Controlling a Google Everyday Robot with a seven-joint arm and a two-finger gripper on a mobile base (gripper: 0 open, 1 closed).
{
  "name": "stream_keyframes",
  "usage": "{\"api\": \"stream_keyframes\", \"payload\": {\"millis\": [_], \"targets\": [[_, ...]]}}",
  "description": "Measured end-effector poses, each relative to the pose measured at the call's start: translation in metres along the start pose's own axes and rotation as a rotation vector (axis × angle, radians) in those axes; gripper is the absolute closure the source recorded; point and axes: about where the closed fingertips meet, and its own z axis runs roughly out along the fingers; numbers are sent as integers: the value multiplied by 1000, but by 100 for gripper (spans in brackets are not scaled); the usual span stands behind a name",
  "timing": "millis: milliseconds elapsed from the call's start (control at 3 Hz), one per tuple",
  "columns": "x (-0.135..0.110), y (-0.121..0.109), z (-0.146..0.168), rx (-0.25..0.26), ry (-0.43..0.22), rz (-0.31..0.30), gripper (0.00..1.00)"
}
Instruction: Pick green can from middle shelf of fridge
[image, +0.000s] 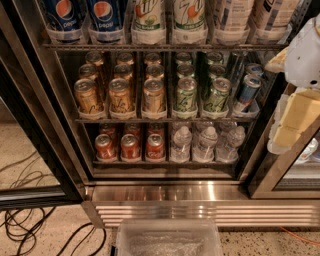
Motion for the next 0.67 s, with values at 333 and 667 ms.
{"api": "stream_keyframes", "payload": {"millis": [333,667], "targets": [[-2,2,27,-50,-81,-19,0],[-6,10,65,-73,-195,-12,0]]}}
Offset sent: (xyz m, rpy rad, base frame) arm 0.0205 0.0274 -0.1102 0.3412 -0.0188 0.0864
